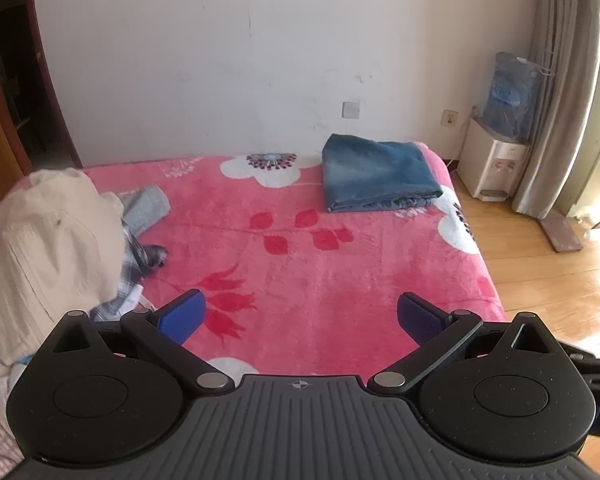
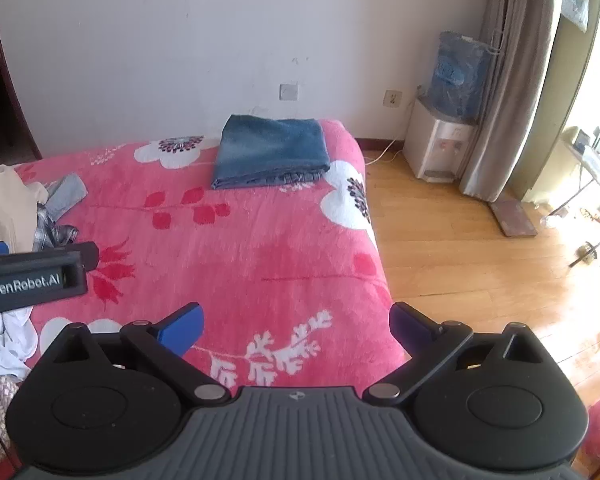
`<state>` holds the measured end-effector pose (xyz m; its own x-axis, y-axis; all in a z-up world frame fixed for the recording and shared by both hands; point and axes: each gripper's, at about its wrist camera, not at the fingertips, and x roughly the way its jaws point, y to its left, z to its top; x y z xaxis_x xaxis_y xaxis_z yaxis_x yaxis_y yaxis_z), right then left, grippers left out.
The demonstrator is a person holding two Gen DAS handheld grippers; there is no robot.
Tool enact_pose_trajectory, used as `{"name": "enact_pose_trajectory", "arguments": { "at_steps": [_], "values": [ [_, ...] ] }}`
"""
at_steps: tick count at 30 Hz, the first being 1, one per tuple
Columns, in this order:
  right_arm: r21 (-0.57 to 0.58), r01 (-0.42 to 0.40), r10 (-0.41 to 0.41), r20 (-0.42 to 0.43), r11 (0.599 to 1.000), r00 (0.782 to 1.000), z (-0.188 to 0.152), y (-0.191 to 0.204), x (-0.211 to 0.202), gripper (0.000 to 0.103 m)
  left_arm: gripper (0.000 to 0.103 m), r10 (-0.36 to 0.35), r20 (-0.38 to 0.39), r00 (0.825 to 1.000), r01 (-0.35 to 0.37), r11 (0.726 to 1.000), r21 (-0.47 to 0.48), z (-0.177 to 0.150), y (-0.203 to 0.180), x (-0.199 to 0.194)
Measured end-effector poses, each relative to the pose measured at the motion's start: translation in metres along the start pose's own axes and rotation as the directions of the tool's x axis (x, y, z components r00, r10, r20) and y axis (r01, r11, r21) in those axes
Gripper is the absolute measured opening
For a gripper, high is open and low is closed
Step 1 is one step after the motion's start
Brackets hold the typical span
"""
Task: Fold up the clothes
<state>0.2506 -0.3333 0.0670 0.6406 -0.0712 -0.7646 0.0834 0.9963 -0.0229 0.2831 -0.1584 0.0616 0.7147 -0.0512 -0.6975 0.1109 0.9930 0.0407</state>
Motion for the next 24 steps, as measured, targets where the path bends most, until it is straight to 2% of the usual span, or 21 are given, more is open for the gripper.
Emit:
{"name": "enact_pose_trajectory", "arguments": {
  "at_steps": [4,12,24],
  "values": [
    [-0.009,0.012,-0.012,0.015,1.000,1.000,0.002,0.009,-0.004,0.103,0.103,0.007,0.029,1.000,-0.008,1.000,0.006,-0.001,0.003,-0.007],
    [-0.005,0.045,-0.045,0.020,0.999,0.999,-0.003,0.022,-0.011,0.103,0.103,-0.028,0.036,0.999,0.031,0.996,-0.085,0.002,0.015,-0.016],
    [-0.011,0.103,-0.103,0.009,0.995,0.995,-0.012,0.019,-0.017,0.103,0.103,-0.054,0.032,0.998,0.057,0.995,-0.076,0.003,-0.003,-0.029]
  ]
}}
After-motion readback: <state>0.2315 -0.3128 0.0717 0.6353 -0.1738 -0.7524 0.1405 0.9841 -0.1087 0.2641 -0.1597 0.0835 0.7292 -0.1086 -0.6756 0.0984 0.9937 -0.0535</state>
